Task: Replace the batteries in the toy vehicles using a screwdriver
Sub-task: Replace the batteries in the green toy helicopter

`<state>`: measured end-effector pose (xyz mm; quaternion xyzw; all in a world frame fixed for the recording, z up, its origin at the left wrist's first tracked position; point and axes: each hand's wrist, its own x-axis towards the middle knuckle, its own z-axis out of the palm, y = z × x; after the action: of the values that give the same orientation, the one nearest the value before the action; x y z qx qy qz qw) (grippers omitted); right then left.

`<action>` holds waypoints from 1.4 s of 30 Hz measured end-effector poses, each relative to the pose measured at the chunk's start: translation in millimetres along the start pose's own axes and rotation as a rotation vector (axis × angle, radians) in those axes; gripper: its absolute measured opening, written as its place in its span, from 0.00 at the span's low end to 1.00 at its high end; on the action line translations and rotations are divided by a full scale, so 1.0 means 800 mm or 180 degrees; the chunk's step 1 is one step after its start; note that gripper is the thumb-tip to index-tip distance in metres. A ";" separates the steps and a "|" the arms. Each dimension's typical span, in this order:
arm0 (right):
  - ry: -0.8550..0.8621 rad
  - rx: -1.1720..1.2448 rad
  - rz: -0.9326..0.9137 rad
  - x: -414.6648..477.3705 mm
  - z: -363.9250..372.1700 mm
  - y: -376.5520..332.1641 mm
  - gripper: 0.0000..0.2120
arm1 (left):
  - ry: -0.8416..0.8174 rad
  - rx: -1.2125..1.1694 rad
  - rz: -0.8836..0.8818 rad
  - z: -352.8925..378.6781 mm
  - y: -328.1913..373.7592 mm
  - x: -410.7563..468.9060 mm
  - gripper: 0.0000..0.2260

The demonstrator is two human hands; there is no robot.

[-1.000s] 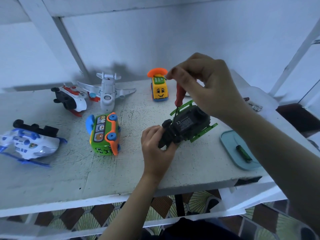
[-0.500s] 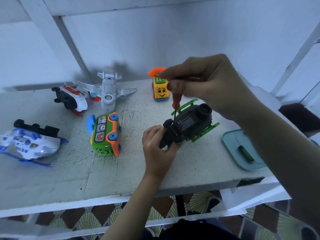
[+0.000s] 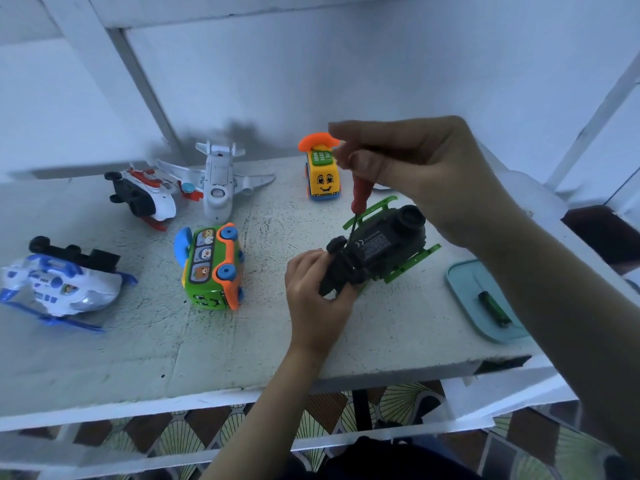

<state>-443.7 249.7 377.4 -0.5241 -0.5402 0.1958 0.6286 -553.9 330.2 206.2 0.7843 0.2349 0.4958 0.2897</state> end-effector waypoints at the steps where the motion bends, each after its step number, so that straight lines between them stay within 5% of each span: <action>1: 0.0151 -0.0090 0.0012 0.000 0.000 0.002 0.17 | 0.0010 0.0004 0.0001 0.000 0.001 0.000 0.19; 4: 0.0537 -0.1000 -0.0200 -0.002 -0.002 0.012 0.08 | 0.0017 0.0012 -0.0013 0.000 0.001 0.001 0.18; 6: 0.0569 -0.1646 -0.0425 0.000 -0.004 0.016 0.12 | 0.0001 0.0042 -0.0027 0.001 0.000 0.002 0.17; 12: 0.0095 -0.0193 -0.0100 0.001 -0.007 0.006 0.16 | -0.0010 0.0133 -0.0032 0.001 -0.003 0.001 0.16; 16: 0.0291 -0.0102 -0.0060 0.001 -0.006 0.004 0.15 | -0.0006 0.0090 -0.0039 0.001 -0.001 0.002 0.16; 19: 0.0506 -0.0783 -0.0192 -0.001 -0.005 0.014 0.10 | -0.0001 0.0059 -0.0078 0.001 0.000 0.002 0.16; 22: 0.0352 -0.2052 -0.0570 -0.001 -0.007 0.019 0.17 | -0.0011 0.0045 -0.0104 0.001 0.000 0.001 0.17; 28: -0.0406 -0.0757 -0.0079 -0.007 0.000 -0.002 0.18 | 0.0008 0.0017 -0.0071 0.000 -0.001 0.002 0.17; 31: -0.0177 -0.0663 -0.0157 -0.009 0.005 -0.006 0.13 | 0.0018 0.0009 -0.0069 0.000 -0.001 0.003 0.17; 34: 0.0353 -0.1657 -0.0606 -0.009 0.008 0.003 0.07 | 0.0038 0.0001 -0.0047 0.001 0.001 0.003 0.18; 37: 0.0651 -0.2516 -0.0777 -0.005 0.008 0.016 0.15 | 0.0060 -0.0005 -0.0021 0.000 0.002 0.003 0.19; 42: 0.0020 -0.1102 -0.0296 -0.004 0.000 0.012 0.17 | 0.0003 -0.0011 0.0006 0.001 -0.001 0.003 0.18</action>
<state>-441.8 250.4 367.7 -0.5995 -0.5875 0.0689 0.5391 -552.4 332.0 207.0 0.7837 0.2334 0.4968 0.2906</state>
